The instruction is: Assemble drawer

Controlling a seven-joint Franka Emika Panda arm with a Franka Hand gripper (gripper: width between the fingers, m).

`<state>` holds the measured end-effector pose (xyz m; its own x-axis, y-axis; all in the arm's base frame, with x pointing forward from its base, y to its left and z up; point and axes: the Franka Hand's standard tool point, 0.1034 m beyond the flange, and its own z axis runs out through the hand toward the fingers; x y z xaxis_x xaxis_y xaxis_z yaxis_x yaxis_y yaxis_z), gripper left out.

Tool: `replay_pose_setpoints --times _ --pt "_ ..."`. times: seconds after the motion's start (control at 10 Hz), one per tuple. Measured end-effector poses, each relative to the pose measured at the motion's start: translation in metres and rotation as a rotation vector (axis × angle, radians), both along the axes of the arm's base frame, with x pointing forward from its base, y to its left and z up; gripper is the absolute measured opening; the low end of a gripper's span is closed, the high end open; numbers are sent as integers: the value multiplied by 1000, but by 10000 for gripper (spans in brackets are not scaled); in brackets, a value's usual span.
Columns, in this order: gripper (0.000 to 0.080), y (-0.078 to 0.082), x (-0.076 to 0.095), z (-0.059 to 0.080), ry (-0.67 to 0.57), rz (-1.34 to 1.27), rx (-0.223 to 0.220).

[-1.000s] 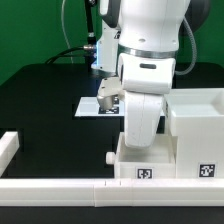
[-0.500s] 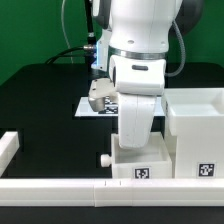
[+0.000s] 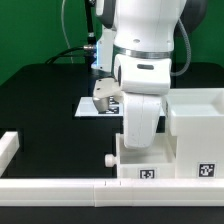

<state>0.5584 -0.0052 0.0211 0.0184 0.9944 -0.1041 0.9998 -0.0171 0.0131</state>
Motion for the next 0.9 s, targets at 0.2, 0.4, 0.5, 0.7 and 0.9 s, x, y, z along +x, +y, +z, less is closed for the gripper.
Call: replay_pose_setpoints --times 0.2,0.4,0.5,0.7,0.9 --pt "41 1 0 0 2 -7 0" --pt "41 4 0 0 1 -11 2" --pt "41 7 0 0 0 -18 4" --pt "41 7 0 0 0 -18 4" --pt "41 9 0 0 1 -19 5"
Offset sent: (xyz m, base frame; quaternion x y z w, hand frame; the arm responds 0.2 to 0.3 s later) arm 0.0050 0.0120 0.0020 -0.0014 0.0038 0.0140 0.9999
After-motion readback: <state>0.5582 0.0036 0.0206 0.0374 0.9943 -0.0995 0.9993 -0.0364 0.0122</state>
